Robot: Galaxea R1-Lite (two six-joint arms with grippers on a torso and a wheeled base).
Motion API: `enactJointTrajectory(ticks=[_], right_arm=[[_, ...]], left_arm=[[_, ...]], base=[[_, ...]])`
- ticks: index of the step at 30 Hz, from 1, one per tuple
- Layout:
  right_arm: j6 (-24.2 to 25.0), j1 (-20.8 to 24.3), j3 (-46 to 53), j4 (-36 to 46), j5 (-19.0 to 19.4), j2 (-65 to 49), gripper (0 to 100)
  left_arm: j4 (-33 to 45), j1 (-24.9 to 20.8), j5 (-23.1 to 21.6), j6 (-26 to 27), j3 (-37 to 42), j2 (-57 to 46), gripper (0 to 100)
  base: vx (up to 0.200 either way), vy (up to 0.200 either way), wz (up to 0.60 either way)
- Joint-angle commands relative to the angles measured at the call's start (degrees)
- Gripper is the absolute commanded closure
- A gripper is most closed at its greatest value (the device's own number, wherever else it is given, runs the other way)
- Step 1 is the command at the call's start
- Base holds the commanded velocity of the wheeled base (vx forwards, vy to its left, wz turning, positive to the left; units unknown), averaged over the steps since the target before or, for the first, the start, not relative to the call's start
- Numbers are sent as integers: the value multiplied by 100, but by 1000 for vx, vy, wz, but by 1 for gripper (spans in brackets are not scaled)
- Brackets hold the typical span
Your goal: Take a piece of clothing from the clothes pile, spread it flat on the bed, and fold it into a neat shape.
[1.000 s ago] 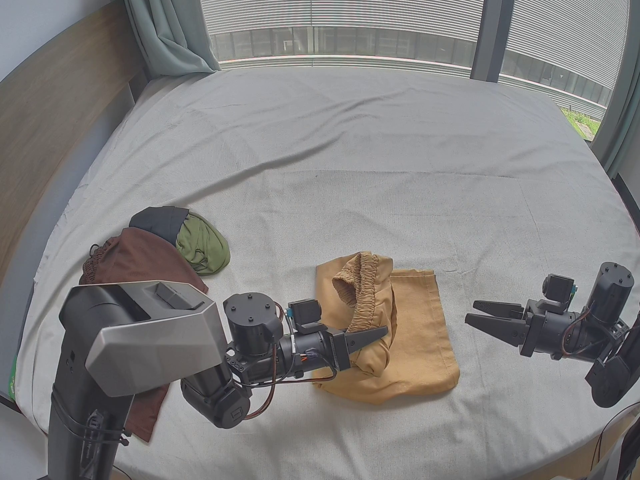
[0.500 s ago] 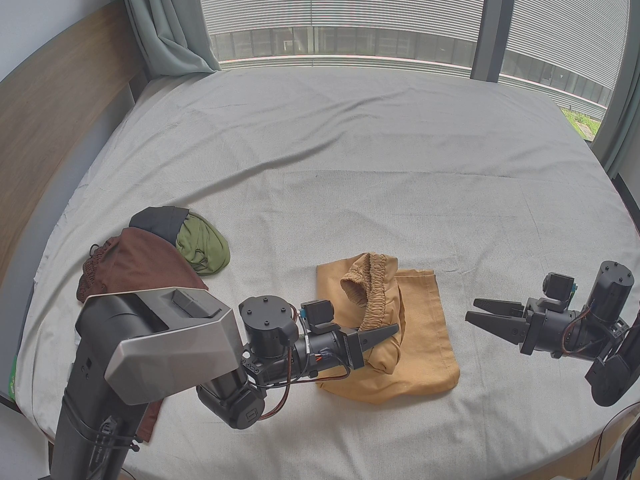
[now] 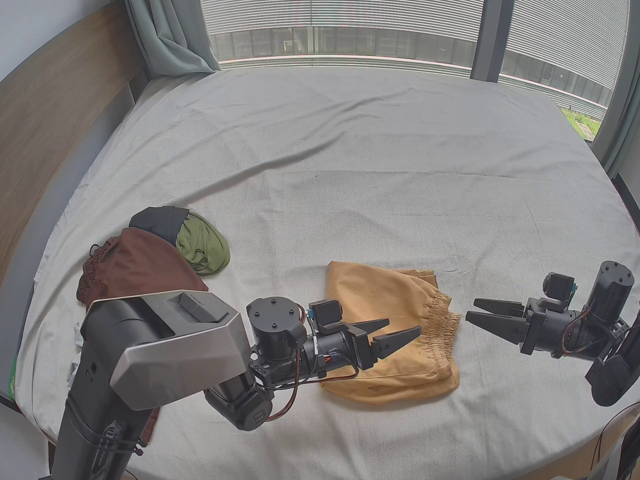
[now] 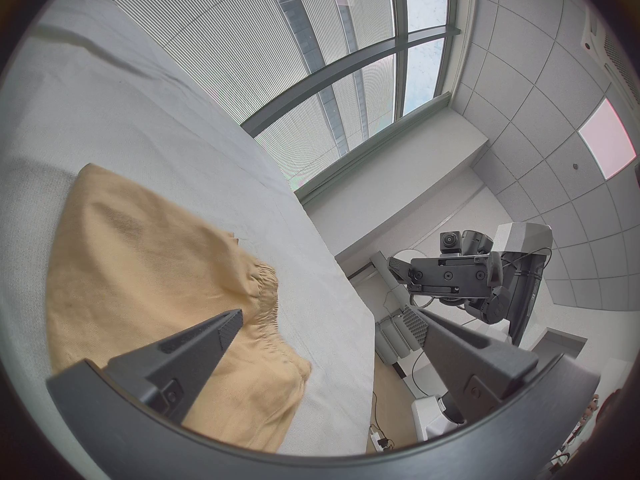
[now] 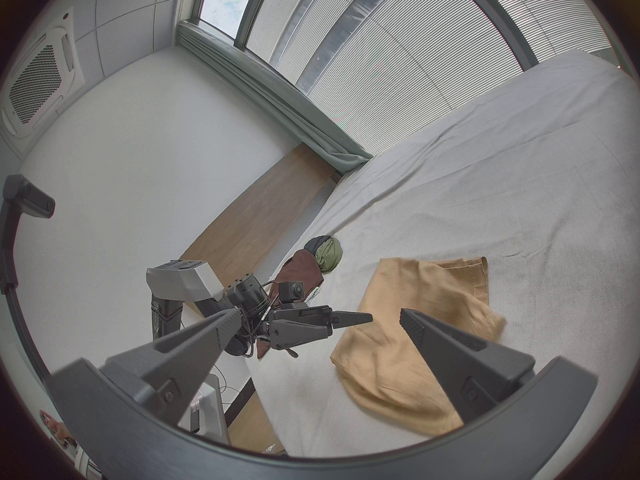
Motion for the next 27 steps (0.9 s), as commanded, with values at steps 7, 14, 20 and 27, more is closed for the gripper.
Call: enactJointTrajectory(ticks=[7, 14, 20, 27], right_arm=[[-15, 28, 14, -1, 2, 159, 0], [-120, 54, 23, -1, 2, 282, 0], [-129, 81, 41, -1, 2, 326, 0], [-138, 98, 67, -1, 2, 343, 0]], left_arm=[[-4, 57, 153, 28, 38, -214, 0], [-4, 453, 233, 195, 310, -636, 0], [5, 830, -14, 423, 1215, -1251, 0], [5, 1296, -84, 678, 1743, -1761, 0]], base=[[0, 0, 0], [0, 0, 0], [0, 0, 0], [0, 0, 0]])
